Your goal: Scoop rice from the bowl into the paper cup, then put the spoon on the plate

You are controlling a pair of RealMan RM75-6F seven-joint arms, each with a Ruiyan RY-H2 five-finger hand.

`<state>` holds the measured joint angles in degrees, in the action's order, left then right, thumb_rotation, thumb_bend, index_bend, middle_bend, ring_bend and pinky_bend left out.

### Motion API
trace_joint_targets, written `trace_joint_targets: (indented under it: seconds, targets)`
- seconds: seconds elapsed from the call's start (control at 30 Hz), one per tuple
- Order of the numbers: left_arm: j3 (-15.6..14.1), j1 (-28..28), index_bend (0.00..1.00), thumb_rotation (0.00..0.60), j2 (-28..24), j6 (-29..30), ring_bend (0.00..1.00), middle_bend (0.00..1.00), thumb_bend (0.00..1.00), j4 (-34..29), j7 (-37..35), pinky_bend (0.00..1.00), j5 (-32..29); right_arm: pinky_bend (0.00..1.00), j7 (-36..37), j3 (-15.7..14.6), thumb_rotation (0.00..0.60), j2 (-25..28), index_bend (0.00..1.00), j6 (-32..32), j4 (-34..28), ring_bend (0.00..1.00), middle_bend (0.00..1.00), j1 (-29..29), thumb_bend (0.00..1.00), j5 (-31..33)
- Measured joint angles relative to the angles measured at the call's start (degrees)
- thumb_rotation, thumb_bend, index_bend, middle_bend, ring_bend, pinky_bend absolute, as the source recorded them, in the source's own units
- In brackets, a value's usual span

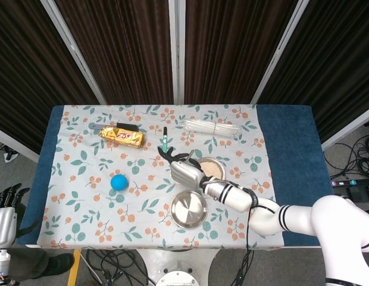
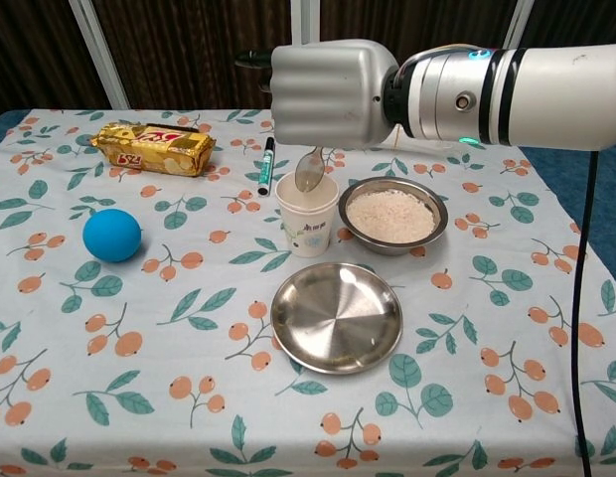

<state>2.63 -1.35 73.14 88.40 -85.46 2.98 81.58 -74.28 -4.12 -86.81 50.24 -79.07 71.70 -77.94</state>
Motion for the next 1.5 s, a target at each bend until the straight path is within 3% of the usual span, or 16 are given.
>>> trace_joint_targets:
  seconds: [0.23, 0.47, 0.77, 0.97, 1.13, 1.37, 1.5]
  targets:
    - [0.03, -0.10, 0.25, 0.600, -0.01, 0.04, 0.13, 0.21, 0.13, 0.12, -0.34, 0.15, -0.01, 0.00, 0.25, 2.42, 0.600, -0.25, 0.62, 1.84, -0.25, 0.27, 0.60, -1.94, 0.33, 0.55]
    - [0.10, 0.16, 0.25, 0.600, -0.10, -0.05, 0.13, 0.21, 0.13, 0.12, -0.36, 0.15, 0.40, 0.00, 6.36, 4.09, 0.600, 2.02, 0.62, 4.58, -3.72, 0.27, 0.60, -5.15, 0.33, 1.52]
    - [0.11, 0.23, 0.25, 0.600, -0.44, 0.05, 0.13, 0.21, 0.13, -0.38, 0.01, 0.15, 0.66, 0.00, 21.38, 4.45, 0.600, 5.50, 0.62, 7.77, -11.37, 0.27, 0.60, -11.52, 0.33, 2.36]
    - [0.06, 0.08, 0.25, 0.600, -0.68, 0.39, 0.13, 0.21, 0.13, -0.86, 0.20, 0.15, 0.82, 0.00, 33.56, 2.88, 0.600, 6.14, 0.62, 7.62, -15.06, 0.25, 0.60, -15.62, 0.33, 0.80]
    - [-0.10, -0.17, 0.25, 0.600, -0.60, 0.67, 0.13, 0.21, 0.13, -0.77, 0.00, 0.15, 0.94, 0.00, 37.91, 0.67, 0.600, 3.20, 0.61, 7.44, -13.79, 0.22, 0.59, -18.50, 0.33, -3.37]
    - [-0.33, -0.54, 0.25, 0.600, -0.16, 0.80, 0.13, 0.21, 0.13, 0.02, -0.94, 0.15, 0.93, 0.00, 39.30, -0.19, 0.600, -3.03, 0.59, 7.85, -8.18, 0.20, 0.57, -21.64, 0.33, -4.87]
    - [-0.33, -0.77, 0.25, 0.600, 0.28, 1.10, 0.13, 0.21, 0.13, 0.54, -1.36, 0.15, 0.92, 0.00, 39.02, -0.76, 0.600, -5.64, 0.50, 7.55, -5.03, 0.14, 0.51, -23.00, 0.30, -6.01]
